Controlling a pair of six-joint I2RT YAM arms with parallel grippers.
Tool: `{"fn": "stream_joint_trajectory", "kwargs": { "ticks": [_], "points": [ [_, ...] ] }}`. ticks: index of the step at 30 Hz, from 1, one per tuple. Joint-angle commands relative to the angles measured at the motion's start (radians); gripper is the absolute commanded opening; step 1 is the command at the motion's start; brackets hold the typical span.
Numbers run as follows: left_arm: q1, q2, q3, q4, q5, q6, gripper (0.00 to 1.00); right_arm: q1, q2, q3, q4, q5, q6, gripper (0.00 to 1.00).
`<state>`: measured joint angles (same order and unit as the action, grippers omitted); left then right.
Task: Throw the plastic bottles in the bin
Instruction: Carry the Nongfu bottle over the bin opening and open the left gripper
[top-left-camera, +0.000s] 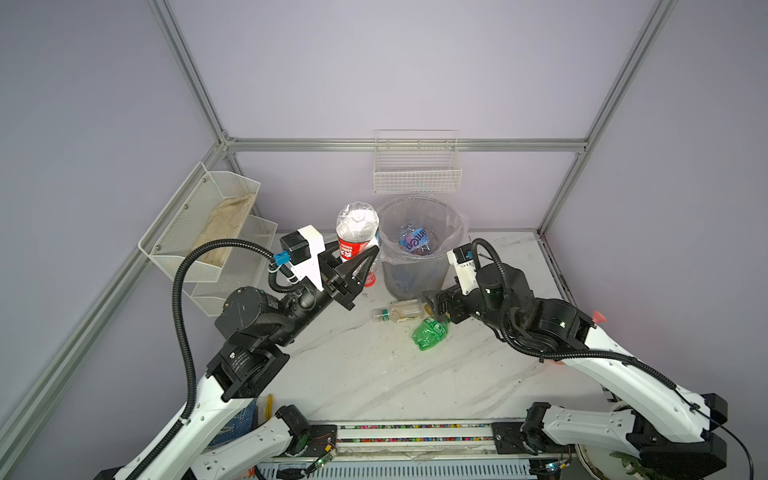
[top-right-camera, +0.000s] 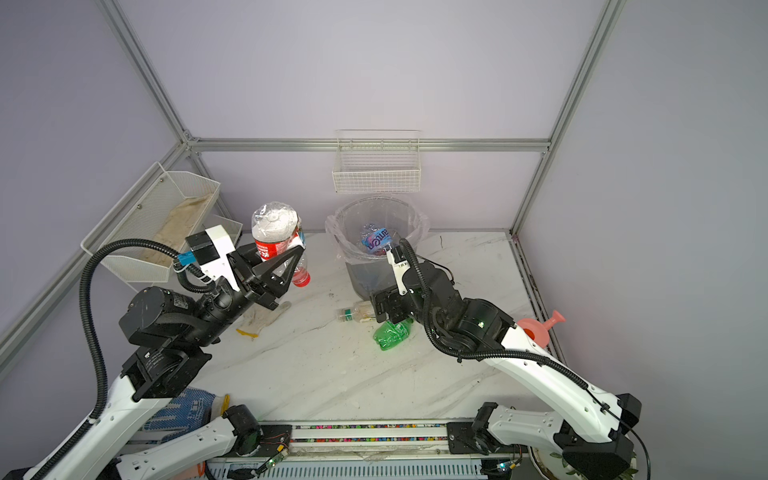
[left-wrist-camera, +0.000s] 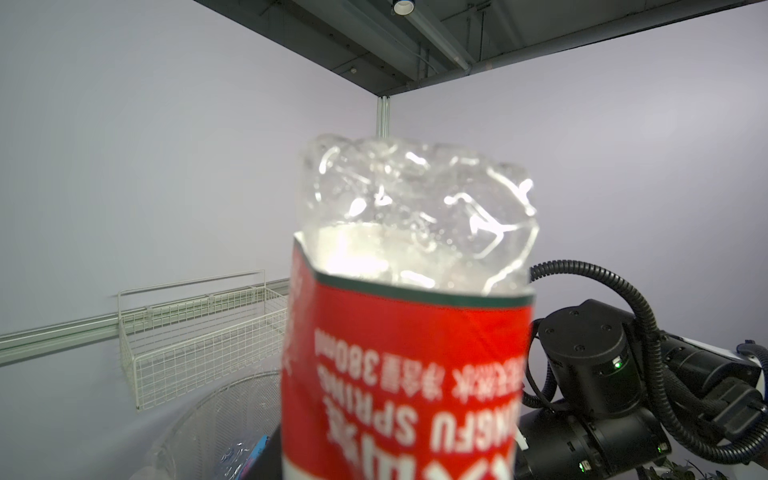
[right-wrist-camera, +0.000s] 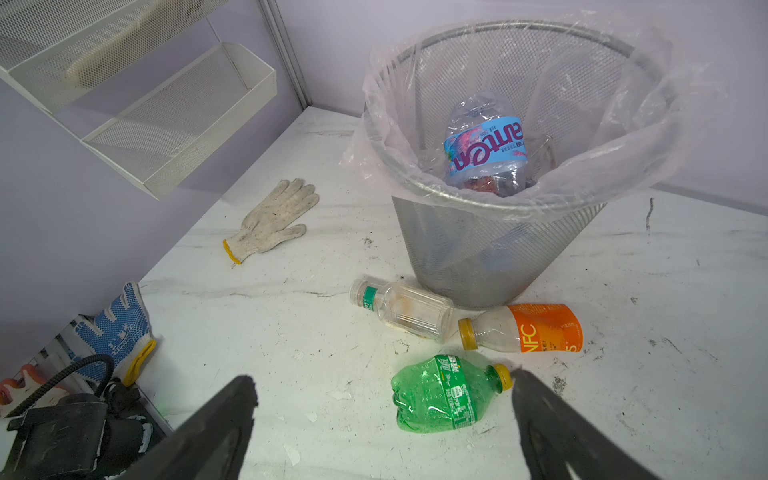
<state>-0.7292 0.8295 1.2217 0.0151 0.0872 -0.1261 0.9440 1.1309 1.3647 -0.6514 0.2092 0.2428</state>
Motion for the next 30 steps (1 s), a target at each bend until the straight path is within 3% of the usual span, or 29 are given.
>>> {"fn": "stream_joint_trajectory", "kwargs": {
  "ticks": [1,6,16,19,23,24,26,28,30],
  "points": [
    [-0.003,0.007,0.095,0.096,0.023,0.033,0.36,0.007,-0.019,-0.003,-0.014,0.023,0.01,0.98],
    [-0.004,0.059,0.091,0.188,0.034,0.031,0.36,0.006,-0.018,0.001,-0.017,0.024,0.009,0.98],
    [-0.002,0.286,0.24,0.212,0.025,0.043,0.36,0.007,-0.042,-0.012,-0.025,0.032,0.01,0.97],
    [0.011,0.414,0.322,0.206,-0.017,0.057,0.36,0.007,-0.041,-0.008,-0.029,0.032,0.01,0.97],
    [0.088,0.686,0.561,0.023,0.018,0.006,0.38,0.007,-0.043,0.011,-0.039,0.029,0.01,0.97],
    [0.104,0.757,0.63,-0.046,0.017,-0.016,0.46,0.006,-0.046,0.014,-0.042,0.03,0.012,0.97],
    [0.118,0.861,0.773,-0.207,0.037,-0.049,0.96,0.006,-0.059,0.021,-0.056,0.035,0.015,0.97],
    [0.109,0.862,0.778,-0.213,0.071,-0.042,1.0,0.008,-0.074,0.018,-0.075,0.05,0.016,0.97],
    [0.091,0.81,0.704,-0.145,0.025,-0.021,1.0,0.007,-0.094,0.007,-0.081,0.062,0.016,0.98]
  ]
}}
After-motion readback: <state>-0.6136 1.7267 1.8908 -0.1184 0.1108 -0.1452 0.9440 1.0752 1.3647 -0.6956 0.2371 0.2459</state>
